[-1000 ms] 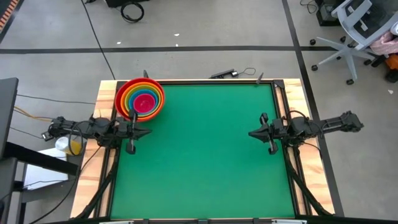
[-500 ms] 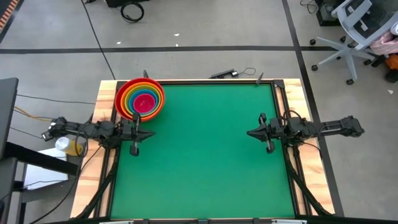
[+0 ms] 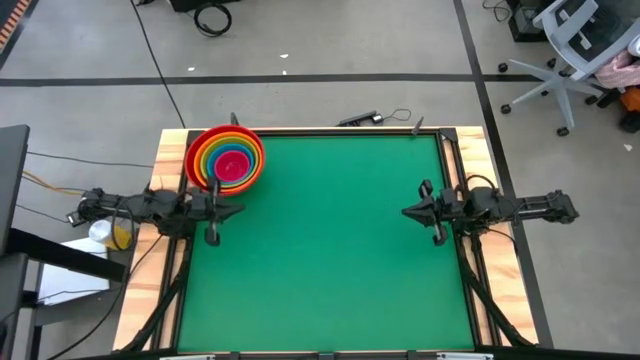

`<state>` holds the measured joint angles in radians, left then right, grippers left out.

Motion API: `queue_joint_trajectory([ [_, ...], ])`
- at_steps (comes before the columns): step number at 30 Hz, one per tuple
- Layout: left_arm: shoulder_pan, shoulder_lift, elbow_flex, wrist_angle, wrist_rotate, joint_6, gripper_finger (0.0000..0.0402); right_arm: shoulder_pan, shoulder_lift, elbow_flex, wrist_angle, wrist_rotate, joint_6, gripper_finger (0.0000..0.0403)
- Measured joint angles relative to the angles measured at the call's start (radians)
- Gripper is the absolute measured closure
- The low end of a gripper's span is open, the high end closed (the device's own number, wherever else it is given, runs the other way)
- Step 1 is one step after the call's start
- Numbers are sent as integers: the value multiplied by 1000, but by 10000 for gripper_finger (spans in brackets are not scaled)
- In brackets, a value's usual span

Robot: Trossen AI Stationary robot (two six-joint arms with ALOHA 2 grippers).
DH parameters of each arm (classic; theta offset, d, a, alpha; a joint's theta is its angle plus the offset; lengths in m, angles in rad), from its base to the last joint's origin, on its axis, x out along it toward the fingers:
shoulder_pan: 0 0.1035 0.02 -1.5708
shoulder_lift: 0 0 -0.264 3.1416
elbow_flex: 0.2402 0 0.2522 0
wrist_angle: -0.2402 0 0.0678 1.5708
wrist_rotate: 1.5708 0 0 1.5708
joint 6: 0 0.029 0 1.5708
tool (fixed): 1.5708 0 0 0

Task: Nest bowls inside each other
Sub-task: Return to Home Position

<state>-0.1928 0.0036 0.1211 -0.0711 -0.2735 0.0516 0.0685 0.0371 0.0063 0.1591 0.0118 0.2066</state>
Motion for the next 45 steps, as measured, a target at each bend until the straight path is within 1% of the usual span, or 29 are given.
queue_joint_trajectory([
  [3,0,0,-24,27,16,-10,400,0,-7,0,-1,4,0,382],
  [5,0,1,-58,90,29,2,400,0,-7,0,-3,18,8,383],
  [7,0,1,-107,204,50,31,400,0,-6,0,-4,29,18,384],
  [9,1,3,-112,240,57,36,400,0,-5,0,-4,29,18,385],
  [11,9,2,-113,237,72,29,400,0,-4,0,-6,28,0,385],
  [13,21,3,-113,232,113,17,400,0,-4,0,-5,28,-27,385],
  [16,41,3,-113,234,162,7,400,0,-4,0,-2,63,-59,385],
  [18,59,3,-113,246,164,11,400,0,-4,0,11,78,-84,385],
  [21,92,2,-113,272,174,20,400,0,-11,15,9,48,-83,387],
  [23,110,2,-113,270,189,16,400,0,-21,45,-54,27,-46,393],
  [25,127,2,-110,262,179,1,400,0,-37,65,-117,24,-19,397],
  [28,143,1,-87,237,154,-11,400,0,-36,68,-129,20,-7,396],
  [31,146,0,-86,231,156,-17,400,0,-35,41,-143,68,6,396],
  [36,147,4,-113,242,140,-39,400,0,-33,0,-96,77,60,396],
  [40,148,8,-113,222,110,-40,400,0,-30,0,-92,75,24,389],
  [45,148,10,-113,179,107,18,395,0,-29,0,-80,75,26,379],
])
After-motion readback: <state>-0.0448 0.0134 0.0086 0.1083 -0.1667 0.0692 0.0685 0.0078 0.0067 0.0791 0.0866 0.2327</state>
